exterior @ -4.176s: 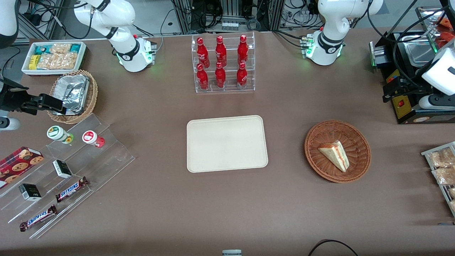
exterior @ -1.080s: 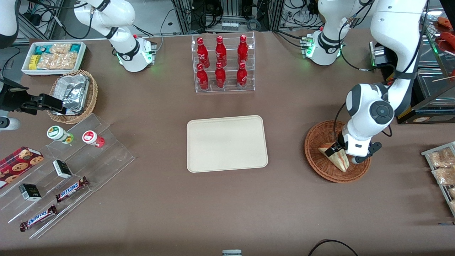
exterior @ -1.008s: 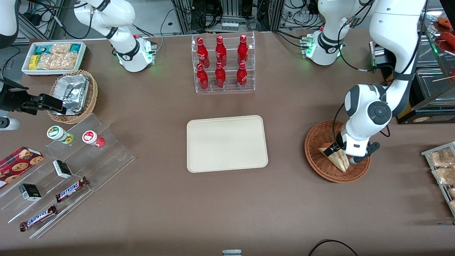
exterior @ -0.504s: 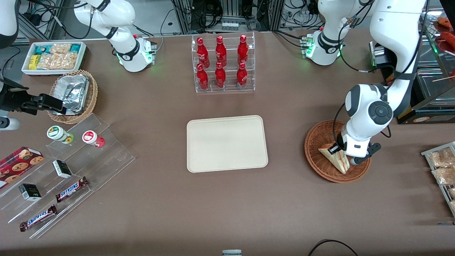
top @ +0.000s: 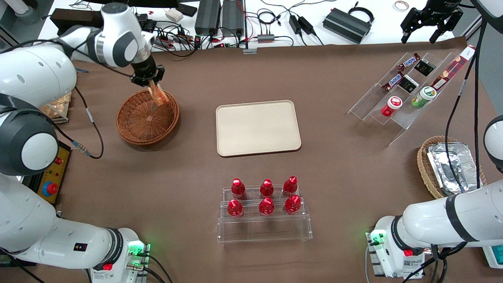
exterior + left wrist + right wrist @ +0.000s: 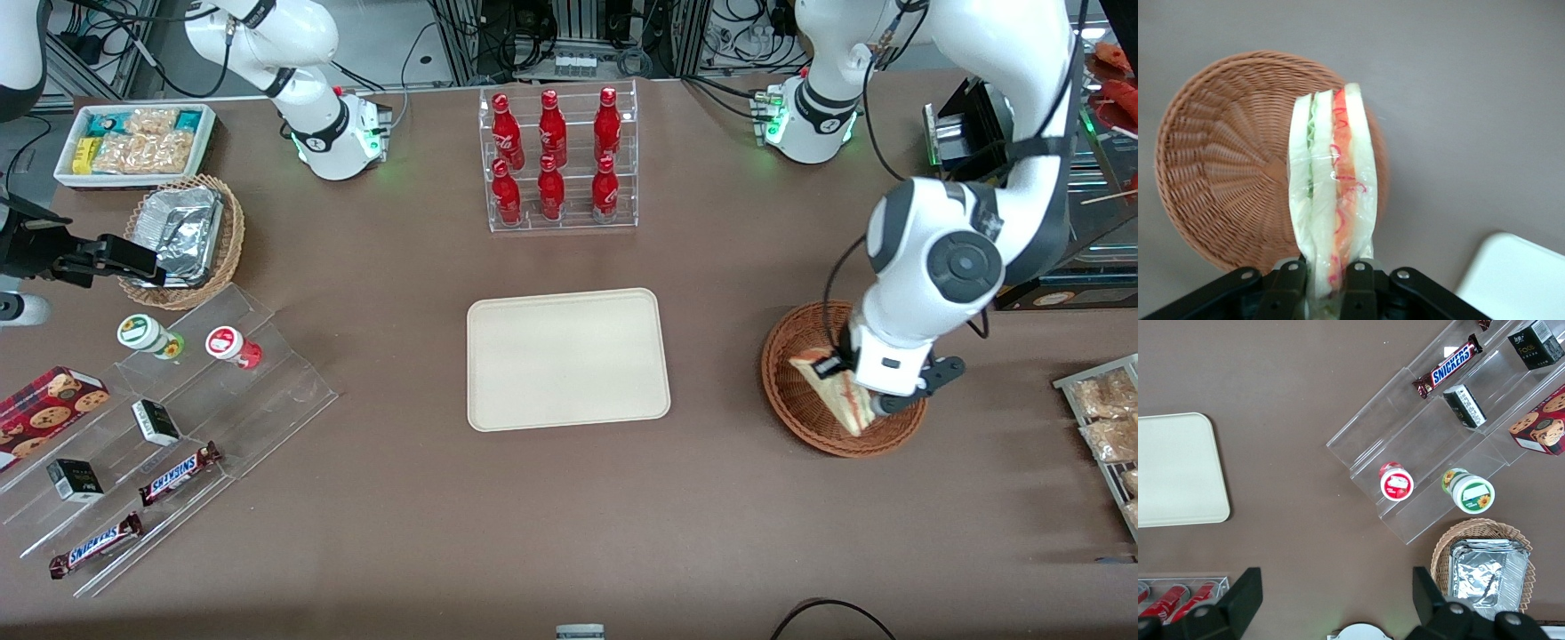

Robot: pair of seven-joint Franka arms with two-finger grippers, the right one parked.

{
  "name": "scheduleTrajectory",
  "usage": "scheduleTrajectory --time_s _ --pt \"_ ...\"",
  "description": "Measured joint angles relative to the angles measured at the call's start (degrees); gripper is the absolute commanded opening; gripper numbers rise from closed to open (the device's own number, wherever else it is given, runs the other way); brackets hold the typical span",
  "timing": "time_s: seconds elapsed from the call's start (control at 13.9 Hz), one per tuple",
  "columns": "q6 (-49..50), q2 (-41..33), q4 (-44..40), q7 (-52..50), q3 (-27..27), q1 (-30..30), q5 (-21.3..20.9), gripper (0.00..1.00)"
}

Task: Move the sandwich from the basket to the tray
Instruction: 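Carry the sandwich with the left gripper over the cream tray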

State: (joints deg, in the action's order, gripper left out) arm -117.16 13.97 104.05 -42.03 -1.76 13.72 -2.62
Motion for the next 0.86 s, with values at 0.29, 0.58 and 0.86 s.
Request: scheduleTrajectory --time_s 0.29,0.58,0.86 --pt "3.0 1.1 -7.3 -2.2 -0.3 10.5 0.0 0.0" --pt "3.0 7.2 -12.6 -2.8 -0.4 21.0 0.0 0.0" --pt "2.5 15.4 -18.4 -3.0 -0.4 27.6 0.0 0.0"
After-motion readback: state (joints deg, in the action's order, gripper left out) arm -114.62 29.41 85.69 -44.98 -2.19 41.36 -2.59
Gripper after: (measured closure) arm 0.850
